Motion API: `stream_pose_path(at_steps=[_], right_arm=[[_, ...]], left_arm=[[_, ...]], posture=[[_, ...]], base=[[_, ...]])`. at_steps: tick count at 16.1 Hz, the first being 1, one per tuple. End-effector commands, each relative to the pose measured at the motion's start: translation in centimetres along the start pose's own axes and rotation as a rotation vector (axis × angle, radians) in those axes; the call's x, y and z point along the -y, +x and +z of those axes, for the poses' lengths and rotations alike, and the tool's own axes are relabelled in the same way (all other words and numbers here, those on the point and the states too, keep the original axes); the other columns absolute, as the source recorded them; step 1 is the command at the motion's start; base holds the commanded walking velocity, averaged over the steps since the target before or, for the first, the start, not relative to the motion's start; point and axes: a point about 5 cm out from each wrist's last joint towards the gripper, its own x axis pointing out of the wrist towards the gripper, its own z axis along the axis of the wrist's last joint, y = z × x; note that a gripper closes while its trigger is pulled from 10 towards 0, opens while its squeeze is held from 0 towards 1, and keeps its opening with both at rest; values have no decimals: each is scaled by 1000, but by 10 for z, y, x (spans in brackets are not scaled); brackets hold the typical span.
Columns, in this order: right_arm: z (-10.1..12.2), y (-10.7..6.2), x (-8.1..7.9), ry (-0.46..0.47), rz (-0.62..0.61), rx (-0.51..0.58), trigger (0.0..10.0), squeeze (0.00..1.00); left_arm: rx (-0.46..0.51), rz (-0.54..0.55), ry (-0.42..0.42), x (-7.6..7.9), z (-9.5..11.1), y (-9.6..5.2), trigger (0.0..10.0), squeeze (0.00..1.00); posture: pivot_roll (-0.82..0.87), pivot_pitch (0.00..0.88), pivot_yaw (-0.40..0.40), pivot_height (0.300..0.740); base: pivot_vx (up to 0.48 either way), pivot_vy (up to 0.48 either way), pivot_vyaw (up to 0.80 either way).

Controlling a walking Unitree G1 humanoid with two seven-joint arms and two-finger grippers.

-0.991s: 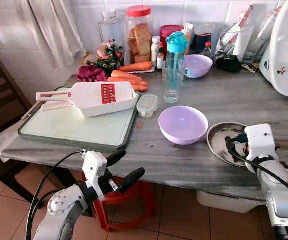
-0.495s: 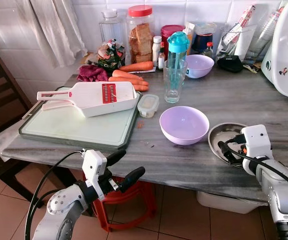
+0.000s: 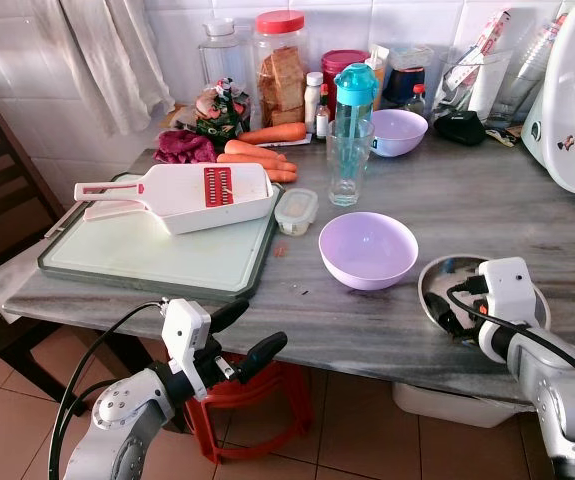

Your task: Setting the table

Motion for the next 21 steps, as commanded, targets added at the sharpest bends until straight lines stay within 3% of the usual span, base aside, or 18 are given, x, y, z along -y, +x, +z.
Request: stream_pose_path(at_steps=[1, 14, 21], right_arm=[[2, -1, -8, 23, 33, 2, 10000, 0], [13, 13, -30, 37, 101, 39, 10000, 0], [15, 9, -27, 46, 77, 67, 10000, 0]], left_arm=[[-10, 5, 0, -2, 0, -3, 10000, 0], [-13, -3, 1, 0, -1, 2, 10000, 0], [-12, -7, 2, 2, 0, 1, 10000, 0]], posture=[[-2, 8, 72, 740], [4, 7, 76, 740], [1, 8, 73, 740]], base=[[0, 0, 0], [0, 0, 0], [0, 0, 0]])
